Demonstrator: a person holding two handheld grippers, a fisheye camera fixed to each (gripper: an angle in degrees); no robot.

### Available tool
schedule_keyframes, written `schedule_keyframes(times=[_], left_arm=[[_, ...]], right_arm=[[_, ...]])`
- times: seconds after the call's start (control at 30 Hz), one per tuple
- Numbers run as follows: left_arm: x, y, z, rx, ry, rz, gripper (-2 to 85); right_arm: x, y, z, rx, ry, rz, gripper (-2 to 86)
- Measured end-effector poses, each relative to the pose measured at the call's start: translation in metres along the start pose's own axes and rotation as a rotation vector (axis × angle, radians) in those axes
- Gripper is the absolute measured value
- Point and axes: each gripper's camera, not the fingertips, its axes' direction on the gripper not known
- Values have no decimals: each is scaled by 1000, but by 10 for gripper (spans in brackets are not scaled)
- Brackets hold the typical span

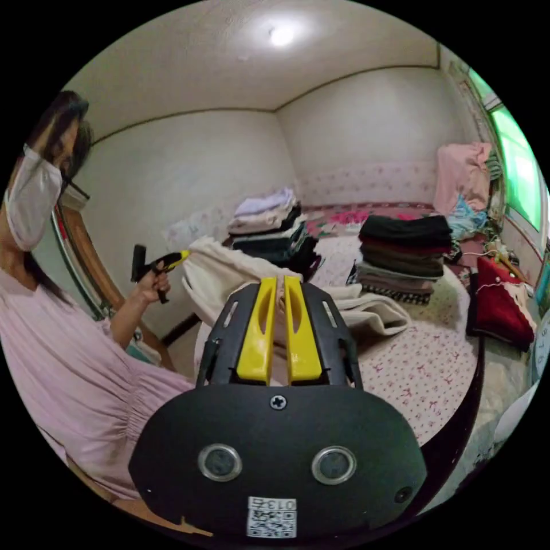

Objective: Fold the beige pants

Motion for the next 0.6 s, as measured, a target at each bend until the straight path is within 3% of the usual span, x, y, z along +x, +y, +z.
schedule_keyframes(times=[0.1,0.37,0.5,0.6], left_arm=[[-22,23,-31,27,-18,-105,38],[-97,160,-13,-345,-262,-523,35],[-89,166,-44,-188,-354,-503,24],[-68,139,-59,-79,-507,-344,45]], right_arm=[[34,4,-27,75,85,105,16],[102,94,17,-136,159,500,14],[110,123,22,-268,215,528,37],[115,132,30,-349,294,521,65]])
